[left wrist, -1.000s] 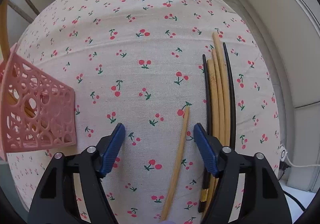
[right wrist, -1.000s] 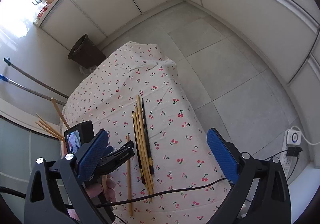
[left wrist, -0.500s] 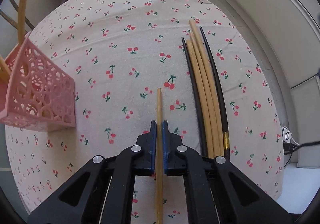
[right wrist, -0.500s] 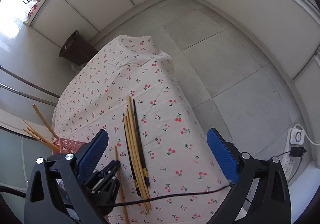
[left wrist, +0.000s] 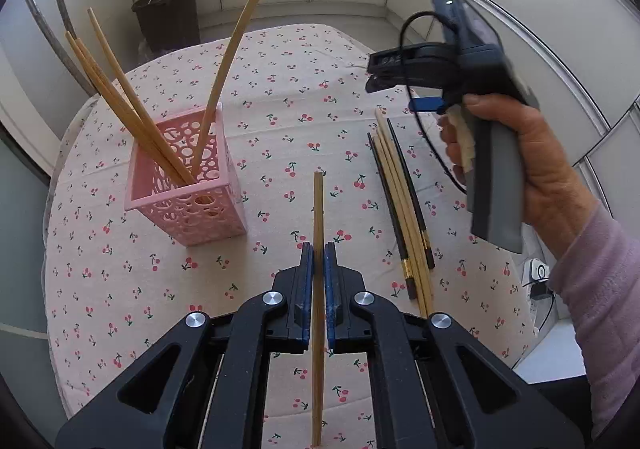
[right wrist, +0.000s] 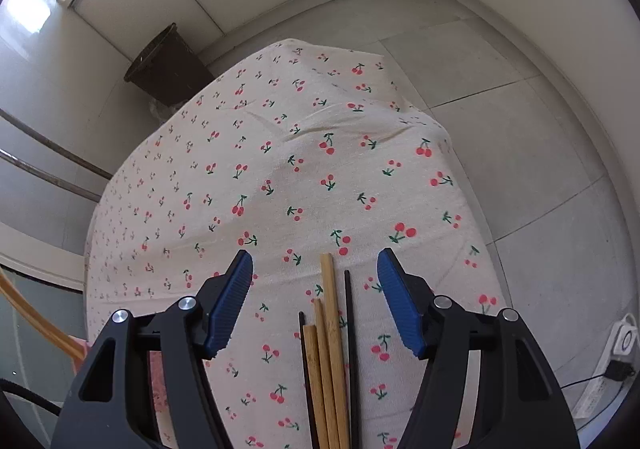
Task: Organize utensils
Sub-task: 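Lift the chopstick with the left gripper while the right gripper grasps a chopstick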
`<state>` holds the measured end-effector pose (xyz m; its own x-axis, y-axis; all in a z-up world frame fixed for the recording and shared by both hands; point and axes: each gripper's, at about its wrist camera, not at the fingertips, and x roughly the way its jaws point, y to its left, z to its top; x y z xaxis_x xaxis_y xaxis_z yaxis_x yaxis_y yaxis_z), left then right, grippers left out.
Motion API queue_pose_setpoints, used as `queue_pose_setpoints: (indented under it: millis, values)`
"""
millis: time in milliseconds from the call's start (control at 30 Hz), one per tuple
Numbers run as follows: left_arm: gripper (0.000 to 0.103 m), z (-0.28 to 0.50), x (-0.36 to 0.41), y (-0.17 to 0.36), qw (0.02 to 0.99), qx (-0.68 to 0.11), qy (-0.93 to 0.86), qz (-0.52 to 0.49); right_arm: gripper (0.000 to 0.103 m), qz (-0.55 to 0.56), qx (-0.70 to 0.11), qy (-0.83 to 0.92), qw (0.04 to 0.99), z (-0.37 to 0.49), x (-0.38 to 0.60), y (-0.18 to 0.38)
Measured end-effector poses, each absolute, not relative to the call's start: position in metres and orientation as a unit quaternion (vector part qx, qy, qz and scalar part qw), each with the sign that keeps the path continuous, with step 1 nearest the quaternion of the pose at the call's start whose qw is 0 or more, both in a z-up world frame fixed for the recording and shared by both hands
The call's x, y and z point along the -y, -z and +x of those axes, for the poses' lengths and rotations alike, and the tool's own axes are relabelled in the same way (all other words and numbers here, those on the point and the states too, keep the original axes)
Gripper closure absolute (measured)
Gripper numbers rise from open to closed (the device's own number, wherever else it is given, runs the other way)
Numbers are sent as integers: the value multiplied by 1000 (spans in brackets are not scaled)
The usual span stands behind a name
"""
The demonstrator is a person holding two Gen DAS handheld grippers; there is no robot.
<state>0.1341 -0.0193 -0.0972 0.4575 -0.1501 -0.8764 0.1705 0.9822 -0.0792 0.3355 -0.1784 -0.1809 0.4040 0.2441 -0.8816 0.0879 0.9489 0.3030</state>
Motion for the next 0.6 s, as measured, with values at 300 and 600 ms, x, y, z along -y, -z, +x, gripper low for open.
queue_pose_setpoints:
  millis: [300, 600]
  values:
    - [98, 131, 13, 87, 855, -508, 100, 12, 94, 59, -541, -6, 839, 339, 160, 203]
    - [98, 126, 7, 79, 865, -493, 92, 4, 95, 84, -520, -15, 850, 319, 170, 178]
